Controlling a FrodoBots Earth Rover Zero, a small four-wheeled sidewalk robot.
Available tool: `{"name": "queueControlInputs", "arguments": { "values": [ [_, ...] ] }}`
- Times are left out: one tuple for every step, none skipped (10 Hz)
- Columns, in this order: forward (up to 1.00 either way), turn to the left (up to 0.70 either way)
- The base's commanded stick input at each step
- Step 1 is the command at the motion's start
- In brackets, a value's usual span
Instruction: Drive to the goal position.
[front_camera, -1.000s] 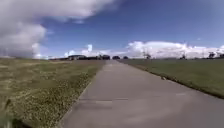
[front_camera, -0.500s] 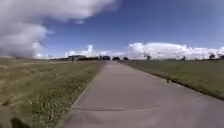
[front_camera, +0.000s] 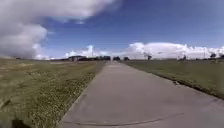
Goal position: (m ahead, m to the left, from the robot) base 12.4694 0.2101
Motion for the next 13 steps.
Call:
{"name": "queueControlInputs", "arguments": {
  "values": [
    [0.7,0.0],
    [0.7,0.0],
    [0.7,0.0],
    [0.7,-0.17],
    [0.7,-0.29],
    [0.7,0.0],
    [0.7,0.0],
    [0.7,0.0],
    [0.7,0.0],
    [0.7,0.0],
    [0.7,0.0],
    [0.7,0.0],
    [0.7,0.0]
  ]
}}
